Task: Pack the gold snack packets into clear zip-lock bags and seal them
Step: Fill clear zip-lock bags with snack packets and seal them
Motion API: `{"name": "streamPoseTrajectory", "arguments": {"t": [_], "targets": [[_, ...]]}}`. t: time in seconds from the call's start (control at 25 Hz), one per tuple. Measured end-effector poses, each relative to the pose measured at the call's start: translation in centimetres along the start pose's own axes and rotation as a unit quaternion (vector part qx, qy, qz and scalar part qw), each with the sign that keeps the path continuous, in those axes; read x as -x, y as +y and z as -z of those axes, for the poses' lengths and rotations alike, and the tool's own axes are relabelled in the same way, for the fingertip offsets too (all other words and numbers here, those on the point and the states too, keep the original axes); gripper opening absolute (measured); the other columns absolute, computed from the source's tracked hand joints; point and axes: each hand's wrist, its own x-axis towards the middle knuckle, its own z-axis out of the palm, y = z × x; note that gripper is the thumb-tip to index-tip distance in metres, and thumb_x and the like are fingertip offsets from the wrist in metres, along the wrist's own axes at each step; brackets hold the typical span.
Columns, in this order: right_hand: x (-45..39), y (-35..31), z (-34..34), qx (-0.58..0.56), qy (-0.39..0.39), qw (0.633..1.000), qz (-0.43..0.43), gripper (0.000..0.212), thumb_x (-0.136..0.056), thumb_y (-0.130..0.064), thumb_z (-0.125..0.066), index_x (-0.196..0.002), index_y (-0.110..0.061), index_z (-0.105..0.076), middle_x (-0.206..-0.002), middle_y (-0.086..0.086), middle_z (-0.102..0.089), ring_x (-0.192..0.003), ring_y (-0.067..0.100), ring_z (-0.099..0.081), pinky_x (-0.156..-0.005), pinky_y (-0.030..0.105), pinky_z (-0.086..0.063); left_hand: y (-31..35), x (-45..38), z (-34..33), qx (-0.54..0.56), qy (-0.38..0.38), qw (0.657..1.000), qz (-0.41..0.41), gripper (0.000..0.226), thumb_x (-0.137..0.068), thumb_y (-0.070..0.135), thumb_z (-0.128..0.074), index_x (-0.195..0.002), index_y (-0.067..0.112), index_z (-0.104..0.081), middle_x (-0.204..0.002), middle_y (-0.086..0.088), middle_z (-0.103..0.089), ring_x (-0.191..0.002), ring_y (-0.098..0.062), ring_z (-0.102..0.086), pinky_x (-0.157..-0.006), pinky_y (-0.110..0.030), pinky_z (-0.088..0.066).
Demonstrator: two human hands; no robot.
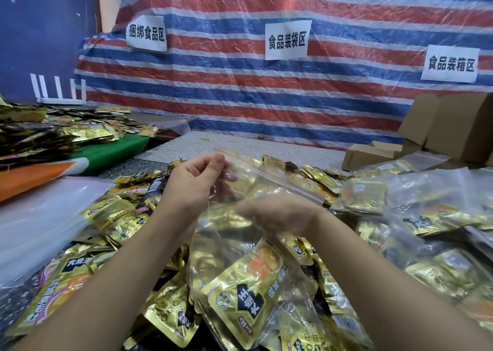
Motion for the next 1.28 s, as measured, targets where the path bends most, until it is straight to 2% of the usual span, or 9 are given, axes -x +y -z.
{"name": "streamPoseTrajectory", "arguments": {"t": [0.16,0.28,0.44,0.56,0.68,0.8,0.96,1.12,1.28], "targets": [[3.7,0.9,2.6,-0.048,0.042,0.997,0.045,0.016,-0.096,-0.012,-0.053,-0.089,-0.004,-0.064,-0.084,0.001,-0.066,-0.06,0.002,-0.062,-0.056,0.012,-0.048,-0.2,0.0,-0.1,-0.008,-0.008,1.0,-0.011,0.024,-0.08,0.04,-0.06,-0.073,0.021,-0.074,-0.069,-0.003,-0.071,-0.049,-0.013,-0.062,-0.047,-0.023,-0.048],[6.1,2.5,4.4,0.016,0.123,0.991,0.057,0.027,-0.082,-0.03,-0.068,-0.081,-0.002,-0.065,-0.085,0.007,-0.061,-0.073,0.013,-0.055,-0.073,0.026,-0.043,-0.5,0.0,-0.1,-0.025,-0.019,0.999,-0.022,0.024,-0.081,0.043,-0.059,-0.072,0.028,-0.074,-0.071,-0.001,-0.071,-0.051,-0.013,-0.062,-0.053,-0.03,-0.045],[6.1,3.1,3.4,-0.1,0.125,0.987,0.015,0.017,-0.082,0.0,-0.072,-0.096,-0.002,-0.062,-0.091,0.008,-0.06,-0.069,0.008,-0.062,-0.06,0.02,-0.05,-0.7,-0.1,-0.1,-0.027,-0.018,0.999,-0.023,0.023,-0.081,0.044,-0.059,-0.073,0.029,-0.075,-0.071,-0.001,-0.072,-0.052,-0.012,-0.063,-0.057,-0.032,-0.044],[5.5,3.0,3.0,-0.012,0.136,0.99,0.022,0.048,-0.082,-0.008,-0.073,-0.121,-0.034,-0.064,-0.12,-0.006,-0.06,-0.1,0.014,-0.061,-0.083,0.033,-0.056,-0.8,-0.1,-0.1,-0.034,-0.017,0.999,-0.024,0.023,-0.081,0.045,-0.059,-0.074,0.03,-0.075,-0.072,-0.001,-0.072,-0.053,-0.012,-0.063,-0.051,-0.025,-0.046],[4.7,1.8,2.3,0.073,0.102,0.992,0.004,0.038,-0.084,-0.035,-0.076,-0.113,-0.052,-0.058,-0.112,-0.026,-0.057,-0.1,0.0,-0.058,-0.087,0.023,-0.048,-0.8,0.0,0.0,-0.035,-0.016,0.999,-0.022,0.023,-0.082,0.045,-0.059,-0.074,0.03,-0.075,-0.072,-0.001,-0.072,-0.053,-0.011,-0.063,-0.048,-0.022,-0.047],[4.1,0.9,2.3,0.115,0.061,0.991,0.01,0.03,-0.085,-0.035,-0.076,-0.109,-0.037,-0.057,-0.092,-0.027,-0.061,-0.077,-0.006,-0.061,-0.063,0.007,-0.047,-0.9,0.0,-0.1,-0.034,-0.018,0.999,-0.019,0.023,-0.081,0.043,-0.06,-0.073,0.028,-0.075,-0.07,-0.001,-0.071,-0.052,-0.012,-0.063,-0.048,-0.021,-0.048],[5.3,0.5,2.9,0.203,0.018,0.978,0.038,0.011,-0.087,-0.037,-0.074,-0.086,-0.027,-0.068,-0.078,-0.01,-0.069,-0.061,0.001,-0.061,-0.054,0.016,-0.047,-1.1,0.0,-0.2,-0.023,-0.028,0.999,-0.022,0.02,-0.079,0.038,-0.064,-0.073,0.024,-0.076,-0.071,-0.006,-0.069,-0.049,-0.015,-0.061,-0.049,-0.023,-0.05],[6.4,1.0,3.7,0.185,0.127,0.973,0.059,0.035,-0.082,-0.043,-0.075,-0.1,-0.014,-0.073,-0.096,0.003,-0.074,-0.084,0.023,-0.071,-0.075,0.037,-0.059,-1.2,0.0,-0.4,-0.021,-0.027,0.999,-0.026,0.019,-0.077,0.036,-0.065,-0.075,0.019,-0.074,-0.072,-0.006,-0.068,-0.048,-0.015,-0.059,-0.05,-0.024,-0.05],[8.0,-0.8,5.7,-0.066,0.31,0.941,0.121,0.036,-0.082,-0.032,-0.073,-0.109,-0.009,-0.066,-0.088,0.003,-0.076,-0.075,0.014,-0.073,-0.061,0.022,-0.056,-1.0,0.2,-0.4,-0.026,-0.041,0.998,-0.026,0.028,-0.075,0.035,-0.065,-0.084,0.009,-0.069,-0.071,-0.004,-0.071,-0.05,-0.013,-0.059,-0.051,-0.021,-0.049]]}}
